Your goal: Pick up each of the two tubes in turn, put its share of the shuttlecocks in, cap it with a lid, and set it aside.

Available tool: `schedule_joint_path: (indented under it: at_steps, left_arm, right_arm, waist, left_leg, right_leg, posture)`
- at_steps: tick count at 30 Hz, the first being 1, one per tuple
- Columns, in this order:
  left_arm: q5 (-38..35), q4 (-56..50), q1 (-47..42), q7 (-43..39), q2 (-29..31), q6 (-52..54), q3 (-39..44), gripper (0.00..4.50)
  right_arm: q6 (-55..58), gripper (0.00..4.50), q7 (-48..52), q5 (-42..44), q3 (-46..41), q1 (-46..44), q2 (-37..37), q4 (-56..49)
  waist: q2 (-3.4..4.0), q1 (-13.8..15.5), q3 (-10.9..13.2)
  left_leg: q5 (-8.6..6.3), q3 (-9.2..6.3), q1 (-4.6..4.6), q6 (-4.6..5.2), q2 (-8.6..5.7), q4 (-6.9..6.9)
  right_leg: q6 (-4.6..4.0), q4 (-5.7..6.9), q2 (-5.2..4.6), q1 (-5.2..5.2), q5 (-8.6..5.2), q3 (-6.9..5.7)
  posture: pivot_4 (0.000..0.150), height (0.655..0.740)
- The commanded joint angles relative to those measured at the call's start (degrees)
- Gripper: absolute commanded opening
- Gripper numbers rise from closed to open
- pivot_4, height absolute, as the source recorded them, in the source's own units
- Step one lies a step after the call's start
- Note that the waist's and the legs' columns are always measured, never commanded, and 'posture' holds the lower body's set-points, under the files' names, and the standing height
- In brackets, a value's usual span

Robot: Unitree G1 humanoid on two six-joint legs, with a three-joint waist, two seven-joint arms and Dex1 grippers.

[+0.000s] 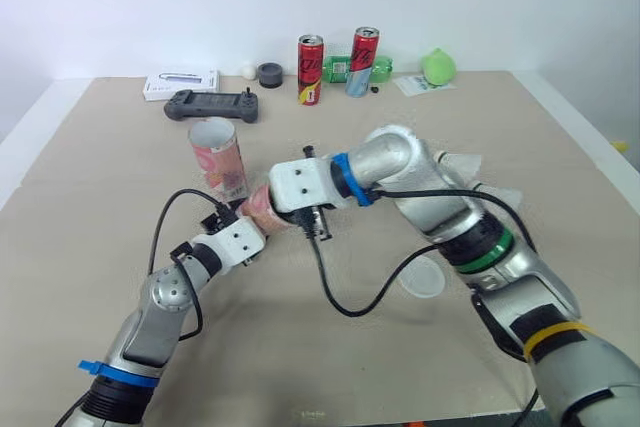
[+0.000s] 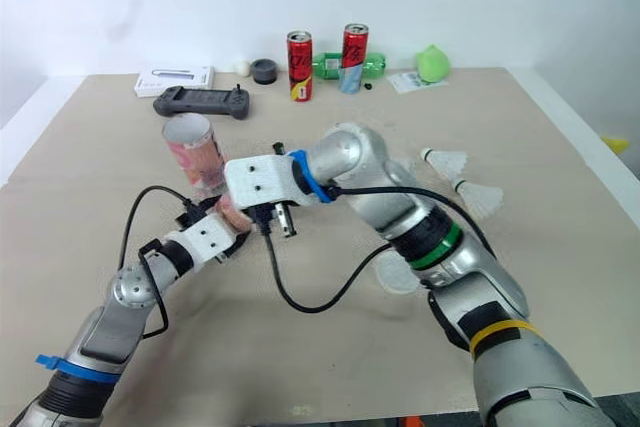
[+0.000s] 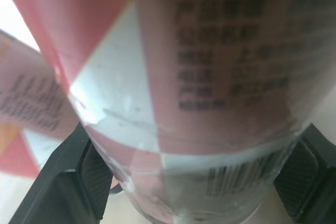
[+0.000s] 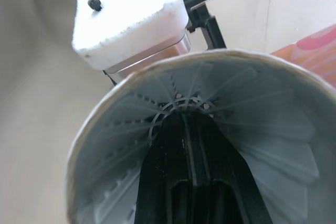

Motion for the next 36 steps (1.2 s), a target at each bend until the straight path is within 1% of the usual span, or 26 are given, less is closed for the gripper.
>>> schedule_joint_path:
  at_steps: [1, 5, 11, 17, 19, 20, 21, 22, 23, 24, 25, 26, 27, 28, 29, 33, 36]
  left_arm:
    - [-1.48, -0.97, -0.45, -1.52, -0.13, -1.14, -1.83, 3.74]
    - [-2.25, -0.57, -1.45, -1.96, -0.40, -1.09, -2.44, 3.74]
    - [-5.41, 0.25, -2.28, -2.94, -1.46, -0.72, -2.63, 3.74]
    - [-10.51, 2.21, -3.20, -5.48, -4.37, 0.20, -3.32, 3.74]
    - [-13.64, 3.36, -3.92, -7.17, -6.23, 1.12, -3.53, 3.74]
    - [-16.05, 3.82, -4.39, -8.01, -7.66, 1.89, -3.32, 3.74]
    - [-17.80, 4.10, -4.78, -8.78, -8.62, 2.53, -3.21, 3.74]
    - [-19.97, 4.61, -5.22, -10.68, -9.35, 3.58, -3.54, 3.74]
    - [-21.40, 5.30, -5.62, -12.22, -9.80, 3.94, -3.91, 3.74]
    - [-22.81, 5.85, -5.90, -13.34, -10.30, 4.41, -4.02, 3.74]
    - [-24.38, 6.20, -6.15, -14.24, -10.90, 5.42, -3.98, 3.74]
    - [-25.35, 6.41, -6.35, -14.76, -11.20, 6.10, -3.95, 3.74]
    - [-25.73, 6.70, -6.52, -15.08, -11.32, 6.50, -4.17, 3.74]
    - [-25.41, 7.27, -6.72, -15.06, -11.33, 6.57, -4.52, 3.74]
    - [-24.94, 7.91, -6.84, -14.94, -11.24, 6.46, -4.91, 3.74]
    - [-24.64, 9.39, -6.78, -14.46, -11.38, 7.22, -5.32, 3.74]
    - [-23.31, 10.29, -6.50, -14.61, -10.57, 6.30, -6.33, 3.74]
  right_arm:
    - [2.14, 0.07, 0.40, 3.21, -3.77, -0.30, -0.46, -4.60]
    - [4.43, 0.07, 0.29, 5.32, -5.26, 0.46, -1.45, -6.45]
    - [11.12, 0.07, 1.59, 13.59, -13.22, 4.64, -8.09, -12.81]
    - [21.36, 0.07, -1.24, 25.05, -23.92, 9.53, -11.51, -17.39]
    - [26.63, 0.67, -2.40, 29.73, -28.76, 12.06, -13.51, -19.14]
    - [28.30, 0.84, -2.13, 30.83, -30.45, 14.04, -16.00, -19.73]
    - [29.43, 1.38, -1.96, 31.55, -31.57, 15.76, -18.18, -19.97]
    - [28.50, 1.84, -0.97, 30.13, -31.80, 19.28, -21.93, -19.36]
    - [26.95, 2.26, -0.58, 28.35, -31.72, 23.03, -25.23, -18.31]
    - [25.59, 2.55, -0.20, 27.03, -31.58, 26.37, -27.70, -17.42]
    - [24.03, 3.20, -0.24, 25.59, -31.20, 29.54, -29.65, -16.51]
    - [22.62, 3.43, -0.71, 25.00, -30.89, 31.68, -30.71, -15.83]
    - [21.68, 4.11, -1.04, 24.63, -30.62, 33.68, -31.17, -15.27]
    - [20.92, 4.32, -1.43, 24.52, -30.36, 35.35, -31.26, -14.70]
    - [19.44, 4.42, -2.46, 23.52, -29.74, 36.72, -30.81, -13.51]
    - [15.99, 4.42, -6.00, 20.38, -26.30, 39.63, -28.12, -8.96]
    - [14.22, 4.42, -8.30, 18.22, -23.80, 39.26, -25.55, -5.45]
  waist:
    - [0.00, -0.24, 0.00]
    - [0.01, -0.43, 0.01]
    - [-0.03, -0.25, 0.04]
    - [-0.02, -0.38, 0.05]
    - [-0.03, -0.38, 0.06]
    - [-0.04, -0.36, 0.06]
    - [-0.04, -0.20, 0.06]
    - [-0.06, 0.01, 0.07]
    - [-0.07, -0.02, 0.08]
    - [-0.11, 0.26, 0.07]
    - [-0.13, 0.30, 0.08]
    - [-0.04, -0.07, 0.08]
    - [-0.03, -0.40, 0.08]
    - [-0.03, -0.49, 0.08]
    - [-0.04, -0.59, 0.09]
    - [-0.06, -0.60, 0.10]
    - [-0.05, -0.62, 0.09]
  left_leg:
    - [0.00, 0.00, 0.00, 0.01, 0.01, -0.01]
    - [0.00, -0.06, 0.02, 0.01, 0.07, -0.02]
    - [0.00, -0.05, -0.04, 0.01, 0.03, 0.02]
    - [0.00, -0.09, -0.02, 0.01, 0.07, 0.00]
    - [0.00, -0.07, -0.02, 0.01, 0.06, 0.02]
    - [0.00, -0.07, -0.03, 0.01, 0.06, 0.02]
    - [0.00, -0.07, -0.04, 0.01, 0.05, 0.04]
    - [0.00, -0.08, -0.04, 0.01, 0.03, 0.04]
    - [0.00, -0.06, -0.05, 0.01, 0.01, 0.07]
    - [0.00, -0.05, -0.05, 0.01, 0.01, 0.07]
    - [0.00, -0.08, -0.03, 0.02, -0.01, 0.07]
    - [-0.01, -0.05, -0.03, 0.02, -0.01, 0.06]
    - [-0.01, 0.04, 0.00, 0.03, -0.01, 0.06]
    - [-0.01, 0.04, 0.00, 0.03, 0.00, 0.06]
    - [-0.01, 0.04, 0.01, 0.03, 0.01, 0.06]
    - [0.00, 0.00, 0.14, 0.05, 0.05, 0.09]
    - [0.02, 0.05, 0.11, 0.06, 0.04, 0.15]
  right_leg:
    - [-0.02, 0.00, 0.02, -0.02, -0.01, 0.00]
    - [-0.03, 0.03, 0.11, -0.04, -0.05, -0.05]
    - [0.04, 0.00, 0.03, -0.02, -0.05, -0.07]
    - [0.03, 0.02, 0.11, -0.03, -0.06, -0.08]
    - [0.05, 0.01, 0.10, -0.02, -0.06, -0.06]
    - [0.05, 0.01, 0.10, -0.02, -0.06, -0.06]
    - [0.06, 0.01, 0.09, -0.01, -0.05, -0.06]
    - [0.07, 0.00, 0.07, 0.00, -0.05, -0.07]
    - [0.11, -0.02, 0.05, 0.02, -0.07, -0.06]
    - [0.15, -0.04, 0.05, -0.01, -0.07, -0.04]
    - [0.19, -0.04, 0.05, 0.05, -0.13, -0.08]
    - [0.19, -0.06, 0.05, 0.03, -0.12, -0.05]
    - [0.20, -0.04, 0.06, -0.01, -0.10, 0.07]
    - [0.19, -0.03, 0.08, -0.02, -0.09, 0.07]
    - [0.18, -0.03, 0.10, -0.03, -0.08, 0.07]
    - [0.16, 0.00, 0.21, 0.05, 0.00, 0.09]
    - [0.23, -0.01, 0.19, 0.05, 0.06, 0.14]
  posture:
    - [0.150, 0.7400]
    - [0.150, 0.7400]
    - [0.150, 0.7400]
    - [0.150, 0.7400]
    - [0.150, 0.7400]
    - [0.150, 0.7400]
    - [0.150, 0.7400]
    - [0.150, 0.7400]
    - [0.150, 0.7400]
    - [0.150, 0.7400]
    - [0.150, 0.7400]
    - [0.150, 0.7400]
    - [0.150, 0.7400]
    - [0.150, 0.7400]
    - [0.150, 0.7400]
    - [0.150, 0.7400]
    - [0.150, 0.7400]
